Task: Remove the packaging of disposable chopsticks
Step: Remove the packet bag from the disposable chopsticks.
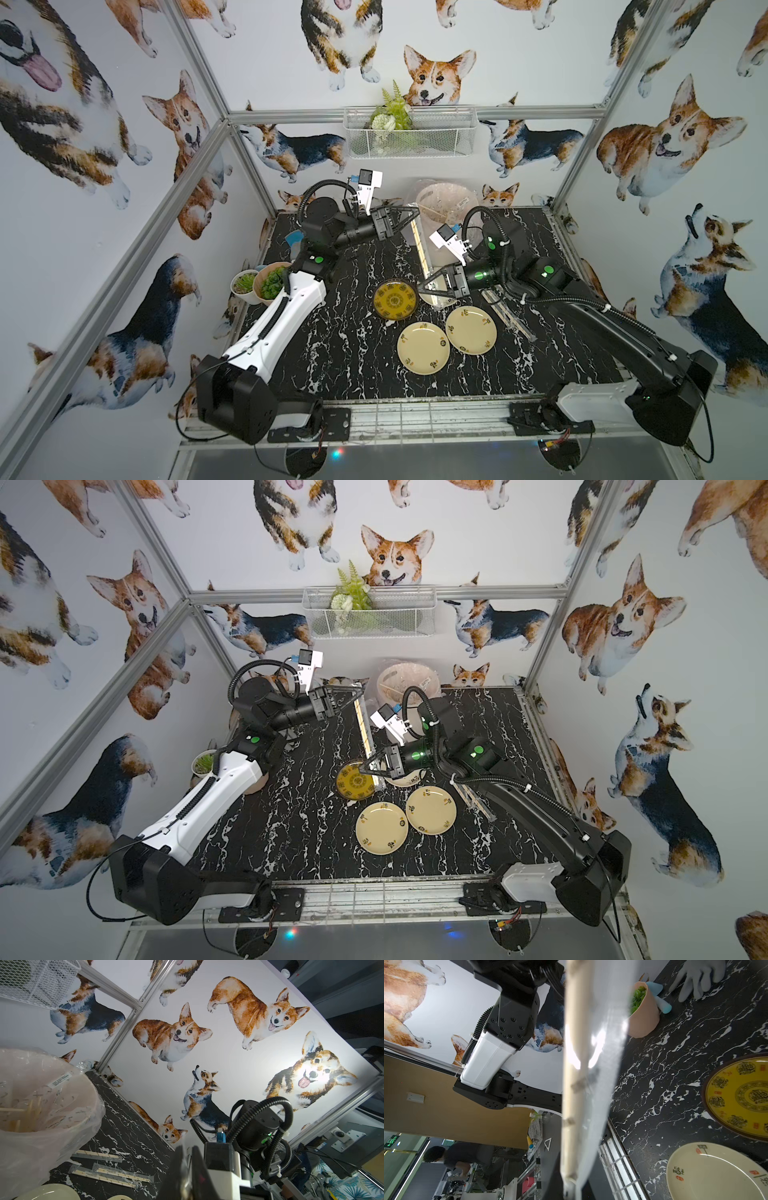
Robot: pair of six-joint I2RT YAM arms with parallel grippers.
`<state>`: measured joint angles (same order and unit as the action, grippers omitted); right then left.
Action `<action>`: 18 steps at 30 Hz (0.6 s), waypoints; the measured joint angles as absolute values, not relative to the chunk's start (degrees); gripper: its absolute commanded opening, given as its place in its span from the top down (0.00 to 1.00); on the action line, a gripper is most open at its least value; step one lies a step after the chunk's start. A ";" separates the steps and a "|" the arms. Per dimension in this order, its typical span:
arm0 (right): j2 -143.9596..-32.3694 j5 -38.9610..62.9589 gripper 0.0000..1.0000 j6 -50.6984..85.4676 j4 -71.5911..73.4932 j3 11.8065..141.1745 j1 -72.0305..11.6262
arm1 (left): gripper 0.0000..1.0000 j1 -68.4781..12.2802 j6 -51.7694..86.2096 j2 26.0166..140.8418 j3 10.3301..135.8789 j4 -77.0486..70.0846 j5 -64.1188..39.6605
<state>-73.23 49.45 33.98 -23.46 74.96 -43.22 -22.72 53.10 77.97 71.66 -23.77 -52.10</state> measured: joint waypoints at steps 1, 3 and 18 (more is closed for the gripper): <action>-73.21 48.80 1.00 32.56 -23.92 74.98 -43.20 | 1.00 -22.90 53.52 77.87 71.66 -24.05 -52.10; -72.97 47.66 1.00 32.10 -24.43 75.29 -43.24 | 1.00 -23.00 54.04 77.84 71.35 -24.23 -51.88; -73.84 44.91 1.00 31.68 -25.12 76.51 -43.38 | 1.00 -24.10 49.80 75.07 69.65 -22.68 -45.69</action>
